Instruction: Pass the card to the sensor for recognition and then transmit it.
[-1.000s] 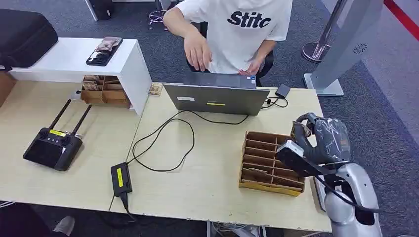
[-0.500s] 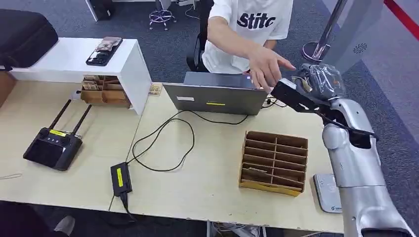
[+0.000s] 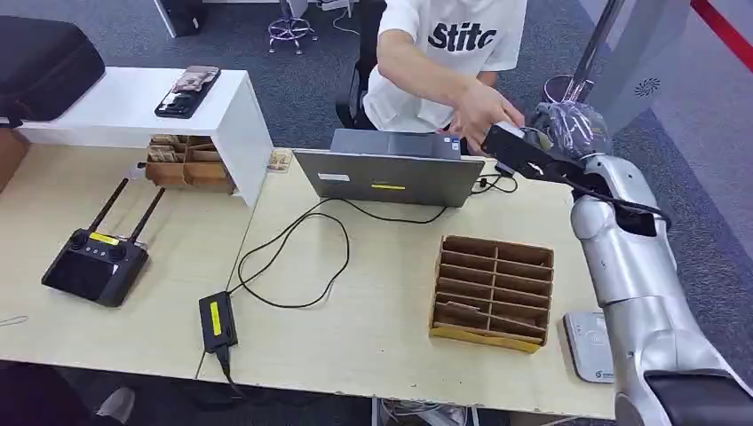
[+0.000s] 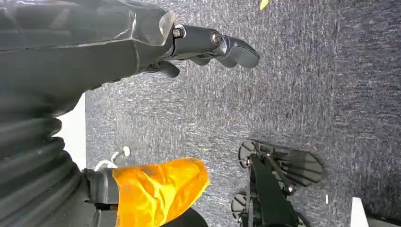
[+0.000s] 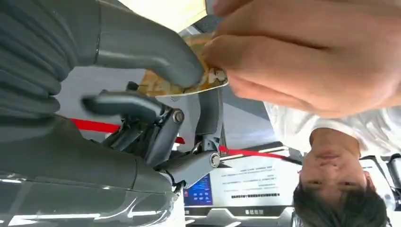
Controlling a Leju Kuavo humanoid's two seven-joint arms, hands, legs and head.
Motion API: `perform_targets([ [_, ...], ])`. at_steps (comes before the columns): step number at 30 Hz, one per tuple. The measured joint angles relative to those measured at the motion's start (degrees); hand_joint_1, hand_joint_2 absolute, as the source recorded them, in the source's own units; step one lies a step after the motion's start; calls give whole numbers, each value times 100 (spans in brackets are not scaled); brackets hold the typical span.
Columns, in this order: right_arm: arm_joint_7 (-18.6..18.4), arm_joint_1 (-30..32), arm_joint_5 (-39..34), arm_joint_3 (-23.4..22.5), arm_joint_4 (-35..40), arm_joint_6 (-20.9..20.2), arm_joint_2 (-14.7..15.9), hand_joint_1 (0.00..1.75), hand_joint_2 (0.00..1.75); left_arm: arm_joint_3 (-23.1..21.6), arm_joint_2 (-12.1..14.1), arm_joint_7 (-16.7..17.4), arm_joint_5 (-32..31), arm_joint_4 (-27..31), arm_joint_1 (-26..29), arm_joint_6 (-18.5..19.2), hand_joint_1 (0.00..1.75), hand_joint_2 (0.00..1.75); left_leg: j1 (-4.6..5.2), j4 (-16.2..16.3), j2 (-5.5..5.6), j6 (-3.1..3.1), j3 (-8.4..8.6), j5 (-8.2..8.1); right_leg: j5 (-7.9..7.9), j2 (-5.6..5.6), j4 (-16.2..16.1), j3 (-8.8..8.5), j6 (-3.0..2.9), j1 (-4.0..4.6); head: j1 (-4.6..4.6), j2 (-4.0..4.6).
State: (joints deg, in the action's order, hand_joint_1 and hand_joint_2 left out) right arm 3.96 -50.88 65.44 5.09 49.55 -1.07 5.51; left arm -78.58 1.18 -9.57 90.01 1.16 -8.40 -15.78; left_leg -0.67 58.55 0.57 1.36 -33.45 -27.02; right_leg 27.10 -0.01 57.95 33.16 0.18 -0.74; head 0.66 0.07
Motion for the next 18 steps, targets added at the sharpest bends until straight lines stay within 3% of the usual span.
perform_targets([
  [8, 175, 192, 107, 0, 369, 4, -168, 0, 175, 0, 0, 0, 0, 0, -2, -35, 0, 175, 1, 0, -2, 0, 1, 0, 0, 4, 0, 3, 0, 0, 2, 0],
  [18, 479, 1592, -490, 63, 3076, 127, -262, 0, 175, 24, -39, -2, 0, 0, 16, -109, 0, 175, 0, -1, 8, 3, -5, -4, 7, -6, -2, 7, 0, 0, 2, 0],
])
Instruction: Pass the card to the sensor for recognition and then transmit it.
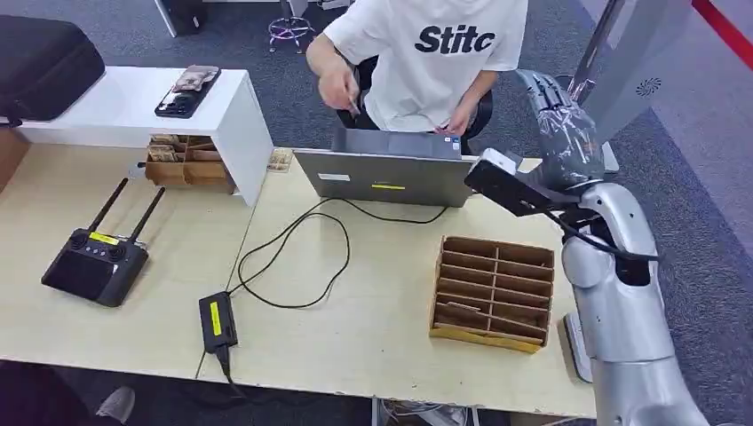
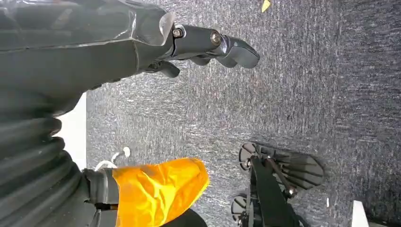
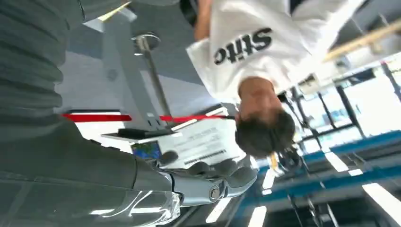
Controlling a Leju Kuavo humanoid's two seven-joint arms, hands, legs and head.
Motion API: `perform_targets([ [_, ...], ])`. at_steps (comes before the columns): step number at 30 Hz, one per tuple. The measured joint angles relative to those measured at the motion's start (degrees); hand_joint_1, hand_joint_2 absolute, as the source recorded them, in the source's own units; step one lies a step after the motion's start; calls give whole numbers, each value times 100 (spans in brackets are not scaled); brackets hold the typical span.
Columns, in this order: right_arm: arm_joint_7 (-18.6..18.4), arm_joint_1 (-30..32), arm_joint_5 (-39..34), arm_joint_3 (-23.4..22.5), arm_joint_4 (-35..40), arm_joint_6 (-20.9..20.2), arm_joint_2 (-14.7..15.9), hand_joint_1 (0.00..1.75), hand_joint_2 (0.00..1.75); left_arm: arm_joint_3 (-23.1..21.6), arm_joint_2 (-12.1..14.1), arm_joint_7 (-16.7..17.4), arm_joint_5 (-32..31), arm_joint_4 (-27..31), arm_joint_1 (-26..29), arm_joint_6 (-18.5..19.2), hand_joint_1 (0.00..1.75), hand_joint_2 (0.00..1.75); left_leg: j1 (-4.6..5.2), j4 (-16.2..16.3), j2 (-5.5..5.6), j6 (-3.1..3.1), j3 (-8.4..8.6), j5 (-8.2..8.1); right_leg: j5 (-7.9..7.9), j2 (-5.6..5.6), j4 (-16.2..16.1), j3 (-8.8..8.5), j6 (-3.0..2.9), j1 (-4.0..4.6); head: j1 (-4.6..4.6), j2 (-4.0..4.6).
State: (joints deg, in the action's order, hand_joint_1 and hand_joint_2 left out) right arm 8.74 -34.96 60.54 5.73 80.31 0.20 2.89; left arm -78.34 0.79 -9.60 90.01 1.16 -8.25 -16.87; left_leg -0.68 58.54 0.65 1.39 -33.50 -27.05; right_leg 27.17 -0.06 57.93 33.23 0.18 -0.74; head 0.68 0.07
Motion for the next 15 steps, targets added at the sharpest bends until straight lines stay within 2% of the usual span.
perform_targets([
  [2, 106, 317, -171, -2, 488, 115, -2, 0, 175, 30, -15, 0, 0, 0, 3, -13, 0, 175, 0, 0, 1, -1, -1, -1, 2, -3, -1, -1, 1, 0, -2, 0],
  [6, 120, 381, -192, -2, 545, 127, -2, 0, 175, 35, -17, 0, 0, 0, 4, -13, 0, 175, 0, 0, 2, -1, -1, -1, 2, -4, -2, -1, 1, 0, -4, 0],
  [7, 290, 827, -443, -13, 1122, 279, -11, 0, 175, 107, -46, 0, 0, 0, 12, -41, 0, 175, 0, 0, 6, -1, -1, -4, 6, -10, -5, -2, 5, 0, 0, 0],
  [8, 761, 2123, -940, -88, 2352, 689, -59, 0, 175, 267, -116, 20, 2, -2, 45, -147, 0, 175, 0, -1, 16, -1, -4, -16, 17, -20, -5, -4, 4, 0, 0, 0],
  [11, 1224, 3174, -1340, -208, 3274, 975, -162, 0, 175, 365, -186, 123, 2, -2, 74, -238, 0, 175, 1, -1, 11, 0, -3, -26, 26, -17, -5, -3, 0, 0, -4, 0],
  [15, 1694, 4220, -1825, -424, 4120, 1198, -370, 0, 175, 466, -262, 225, 2, -4, 115, -354, 0, 175, 1, -1, 7, 3, -2, -33, 29, -13, -5, 0, -1, -1, 2, 0],
])
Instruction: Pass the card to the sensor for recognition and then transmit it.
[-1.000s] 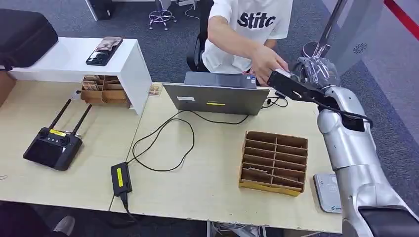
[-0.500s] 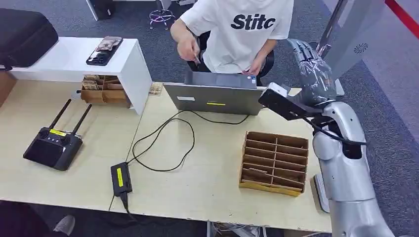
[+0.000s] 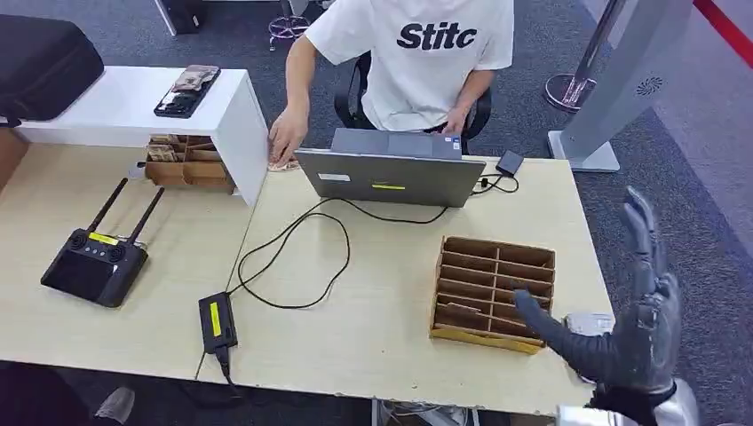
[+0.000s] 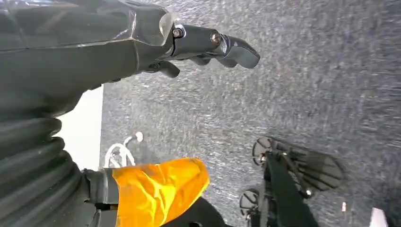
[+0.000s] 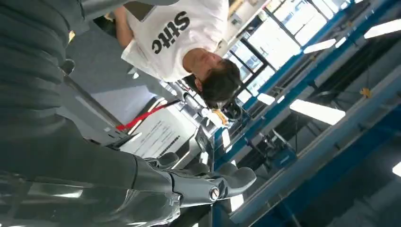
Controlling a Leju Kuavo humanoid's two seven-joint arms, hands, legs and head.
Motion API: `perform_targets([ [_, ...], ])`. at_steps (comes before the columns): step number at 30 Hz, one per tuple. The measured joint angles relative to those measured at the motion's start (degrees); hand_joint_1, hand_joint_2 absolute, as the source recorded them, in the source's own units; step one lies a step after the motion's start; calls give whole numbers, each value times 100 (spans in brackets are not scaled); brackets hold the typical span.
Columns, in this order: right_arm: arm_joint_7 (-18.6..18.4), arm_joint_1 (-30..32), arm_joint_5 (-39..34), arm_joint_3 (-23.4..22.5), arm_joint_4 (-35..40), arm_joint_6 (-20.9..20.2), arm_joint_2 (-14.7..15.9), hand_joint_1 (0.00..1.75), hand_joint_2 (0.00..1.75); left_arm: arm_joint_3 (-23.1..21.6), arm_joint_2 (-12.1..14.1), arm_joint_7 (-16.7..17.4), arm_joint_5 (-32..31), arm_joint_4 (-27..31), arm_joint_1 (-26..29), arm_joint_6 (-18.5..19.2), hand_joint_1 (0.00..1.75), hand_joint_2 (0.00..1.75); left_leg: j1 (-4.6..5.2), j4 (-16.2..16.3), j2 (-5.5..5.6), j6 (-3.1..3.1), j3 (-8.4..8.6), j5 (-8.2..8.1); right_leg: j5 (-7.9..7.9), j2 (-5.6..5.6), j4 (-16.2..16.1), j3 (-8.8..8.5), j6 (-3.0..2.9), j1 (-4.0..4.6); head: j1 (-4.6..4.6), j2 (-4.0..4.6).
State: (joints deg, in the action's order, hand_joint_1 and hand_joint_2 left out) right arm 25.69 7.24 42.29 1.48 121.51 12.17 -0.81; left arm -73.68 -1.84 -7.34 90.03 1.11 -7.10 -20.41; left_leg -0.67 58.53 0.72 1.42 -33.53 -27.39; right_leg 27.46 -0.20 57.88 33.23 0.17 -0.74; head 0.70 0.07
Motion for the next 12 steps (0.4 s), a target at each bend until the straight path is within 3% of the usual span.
perform_targets([
  [4, 442, 725, -719, -302, 548, -245, -317, 0, 175, 63, -72, 94, 0, 0, 3, -48, 0, 175, -1, -1, -3, 0, 1, 0, 2, 2, 1, -1, -3, 0, -2, 0],
  [12, 830, 1426, -1277, -692, 1066, -592, -965, 0, 175, 63, -170, 63, 0, 0, 6, -4, 0, 175, -1, -1, -8, 0, 7, 1, 2, 8, 3, -5, -3, 0, -4, 0],
])
